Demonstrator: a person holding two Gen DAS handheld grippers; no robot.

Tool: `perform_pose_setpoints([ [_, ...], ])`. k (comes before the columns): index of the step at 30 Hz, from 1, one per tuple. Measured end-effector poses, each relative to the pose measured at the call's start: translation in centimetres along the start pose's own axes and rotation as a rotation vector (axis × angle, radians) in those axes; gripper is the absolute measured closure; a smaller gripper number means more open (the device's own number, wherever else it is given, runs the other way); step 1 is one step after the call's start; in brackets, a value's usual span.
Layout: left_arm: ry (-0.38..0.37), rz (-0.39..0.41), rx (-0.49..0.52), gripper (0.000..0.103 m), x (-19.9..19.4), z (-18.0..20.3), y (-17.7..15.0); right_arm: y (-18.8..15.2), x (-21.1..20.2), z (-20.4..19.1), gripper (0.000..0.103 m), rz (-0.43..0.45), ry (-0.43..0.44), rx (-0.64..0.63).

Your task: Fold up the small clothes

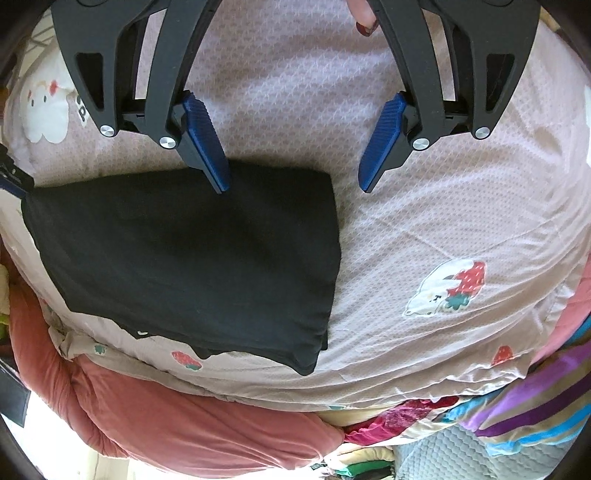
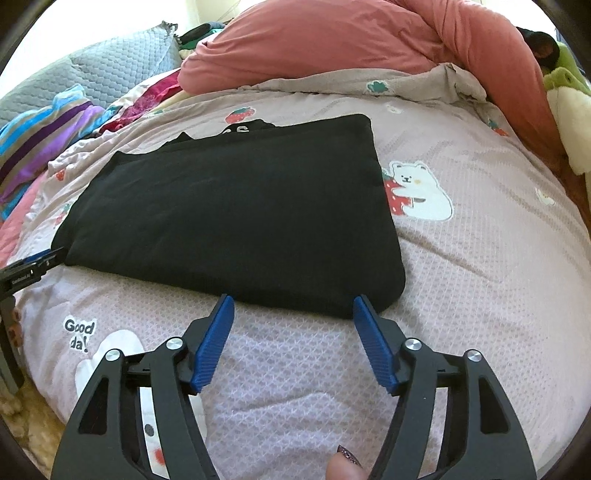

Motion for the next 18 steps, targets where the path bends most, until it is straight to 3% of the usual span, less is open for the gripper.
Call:
perform_pose_setpoints([
  [4,-0.005,0.010,-0.021,0.037,-1.0,-0.6,-0.5,-0.4,-0.4,0.0,0.036,-0.007,0.011,0.021],
  [7,-0.015,0.022,-0.041,0.028,-2.0,-1.1,-0.7,-0.5,-1.2,-0.5,0.027,0.012,0.029,0.024],
  [13,-0.007,0.044,-0.075,0.013,-3.4,-2.2,-0.7,0.2,-2.6,-3.7,0.018,0.054,0.077,-0.039],
  [18,0.001,0.053,-0.105,0.010,-4.2,-3.3,-0.7,1.0,-3.2,-7.4,0.013,0.081,0.112,-0.116],
])
Point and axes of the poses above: each gripper's, at about its wrist camera, not at the fingertips, and x roughly the way its jaws point, z to its right, y to its top, the point moved 8 cm from there along x, roughly the way its jaws point, and after that the axes turned 10 degrees about -z, right-handed, at the moved point
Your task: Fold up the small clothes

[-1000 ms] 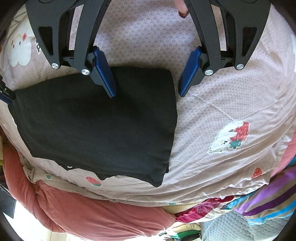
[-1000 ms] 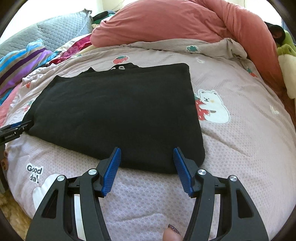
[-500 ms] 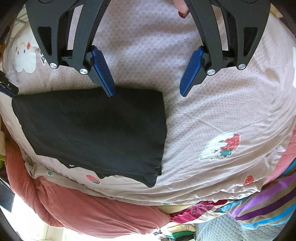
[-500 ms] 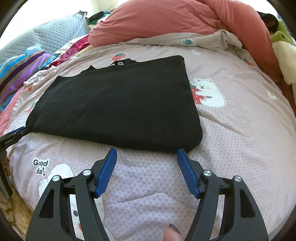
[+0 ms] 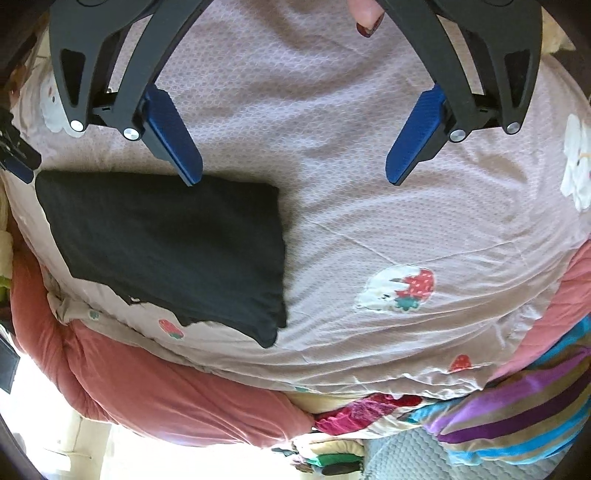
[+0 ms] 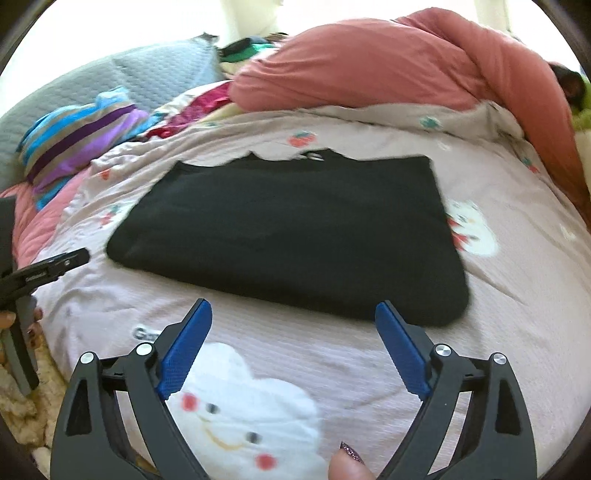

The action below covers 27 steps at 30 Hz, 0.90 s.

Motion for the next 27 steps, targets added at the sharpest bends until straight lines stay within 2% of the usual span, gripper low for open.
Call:
perform_pose_setpoints([
  [2,0.005,0.004,-0.014,0.010,-0.2,-0.5,0.1,0.4,0.1,-1.3,0.010,0.006,0.014,-0.026],
  [11,0.033,0.023,-0.041,0.010,-0.8,-2.1,1.1,2.0,1.1,-7.2,0.009,0.014,0.061,-0.165],
  [27,0.064,0.014,-0.077,0.010,0.6,-4.6,4.0,3.9,5.7,-14.0,0.007,-0.001,0.023,-0.364],
])
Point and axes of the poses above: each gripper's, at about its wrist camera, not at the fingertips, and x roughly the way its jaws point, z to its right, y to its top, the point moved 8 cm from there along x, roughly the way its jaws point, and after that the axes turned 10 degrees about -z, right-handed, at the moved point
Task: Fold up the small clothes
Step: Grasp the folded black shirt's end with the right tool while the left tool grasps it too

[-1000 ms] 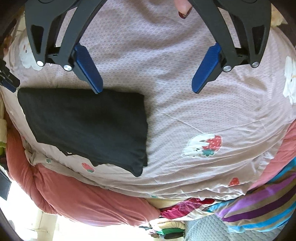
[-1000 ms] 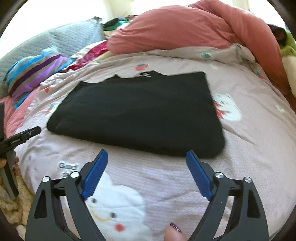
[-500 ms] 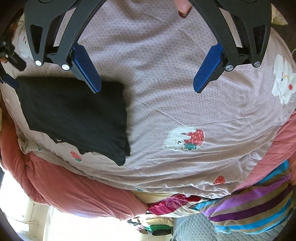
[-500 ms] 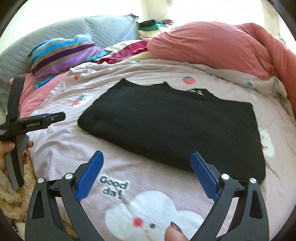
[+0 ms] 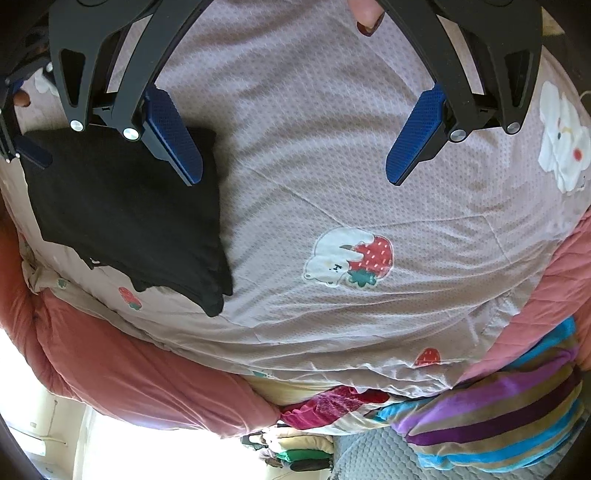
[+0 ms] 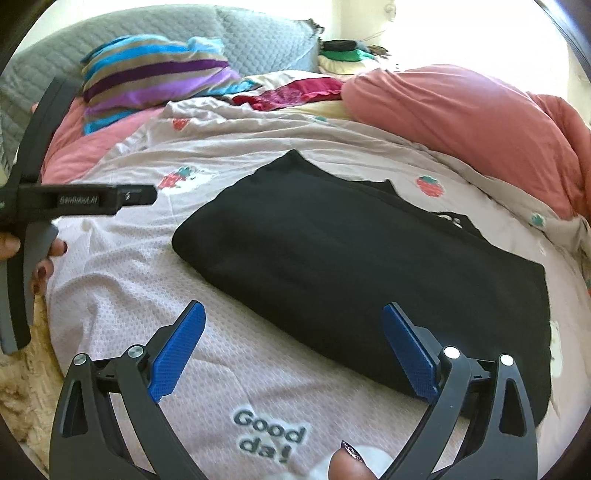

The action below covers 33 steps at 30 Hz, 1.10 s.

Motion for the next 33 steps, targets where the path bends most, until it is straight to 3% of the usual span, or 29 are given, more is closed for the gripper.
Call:
perform_pose_setpoints([
  [7,-0.007,-0.021,-0.027,0.010,1.5,-0.5,1.7,0.6,2.5,-1.6,0.007,-0.034,-0.032,-0.075],
  [15,-0.022,-0.064,-0.030,0.010,3.6,0.2,4.3,1.7,5.7,-3.0,0.007,-0.076,-0.132,-0.176],
  [29,-0.076,-0.169,-0.053,0.010,7.8,0.6,7.4,5.6,8.7,-4.7,0.008,-0.034,-0.231,-0.250],
  [30,-0.086,-0.175,-0.061,0.010,8.1,0.7,7.6,5.8,8.7,-4.8,0.009,-0.024,-0.239,-0.254],
  [33,-0.113,-0.199,-0.077,0.010,8.8,1.0,8.1,6.3,8.4,-5.3,0.028,0.012,-0.229,-0.270],
])
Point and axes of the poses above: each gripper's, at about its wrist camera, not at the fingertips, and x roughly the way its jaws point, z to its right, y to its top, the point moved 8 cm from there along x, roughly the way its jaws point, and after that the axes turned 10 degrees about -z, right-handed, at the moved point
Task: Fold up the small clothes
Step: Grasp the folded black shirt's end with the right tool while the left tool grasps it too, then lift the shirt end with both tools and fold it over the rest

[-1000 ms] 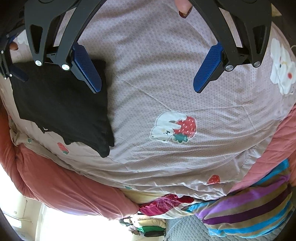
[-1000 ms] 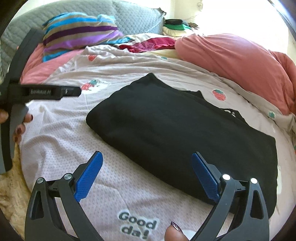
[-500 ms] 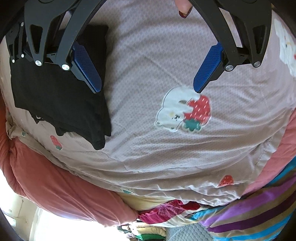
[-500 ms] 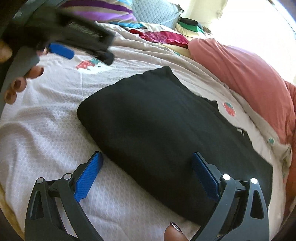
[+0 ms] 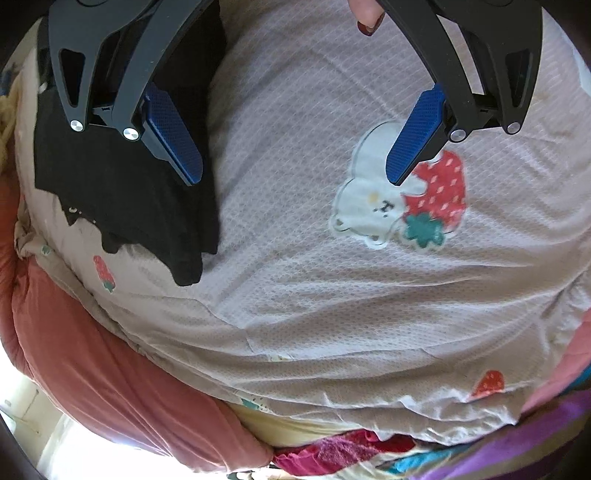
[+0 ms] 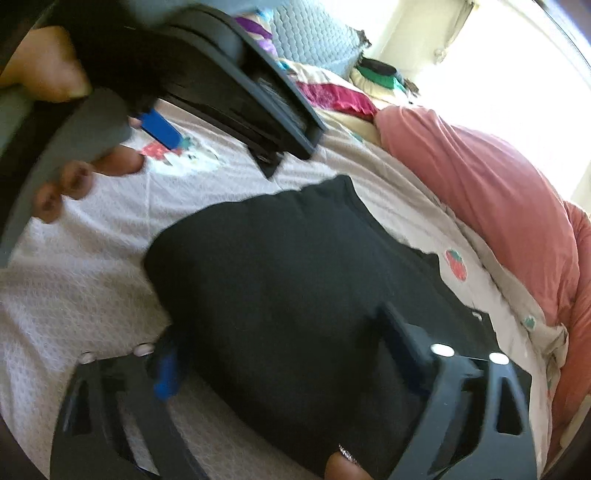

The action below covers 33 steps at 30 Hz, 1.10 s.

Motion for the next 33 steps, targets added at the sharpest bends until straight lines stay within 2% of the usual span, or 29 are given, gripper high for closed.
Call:
perform_pose_setpoints([
  [2,-0.018,-0.018,-0.005,0.010,0.5,0.3,0.3,0.1,-0.6,-0.2,0.052,0.027,0.014,-0.008],
  [4,-0.061,-0.045,-0.017,0.010,0.9,0.8,0.4,0.1,-1.7,-0.4,0.080,0.072,0.031,-0.012],
  [6,-0.102,-0.065,-0.035,0.010,1.3,1.2,0.5,0.1,-2.6,-0.1,0.087,0.105,0.028,-0.006],
  [11,-0.175,-0.089,-0.063,0.010,1.3,2.8,0.9,-0.5,-3.9,1.3,0.091,0.148,0.084,0.054],
  [17,-0.222,-0.123,-0.042,0.010,1.5,5.1,1.5,-1.1,-5.6,2.1,0.095,0.194,0.084,0.096],
  [26,-0.437,-0.196,-0.128,0.010,1.7,7.6,1.2,-1.5,-6.0,2.3,0.095,0.203,0.085,0.097],
  [30,-0.380,-0.205,-0.112,0.010,2.2,7.6,1.0,-1.5,-6.1,2.4,0.095,0.213,0.088,0.107],
  [32,-0.396,-0.227,-0.115,0.016,2.5,7.9,0.9,-1.6,-6.2,2.6,0.095,0.217,0.093,0.114],
  [33,-0.408,-0.239,-0.116,0.025,2.6,8.1,0.8,-1.7,-6.3,2.7,0.095,0.220,0.097,0.121],
])
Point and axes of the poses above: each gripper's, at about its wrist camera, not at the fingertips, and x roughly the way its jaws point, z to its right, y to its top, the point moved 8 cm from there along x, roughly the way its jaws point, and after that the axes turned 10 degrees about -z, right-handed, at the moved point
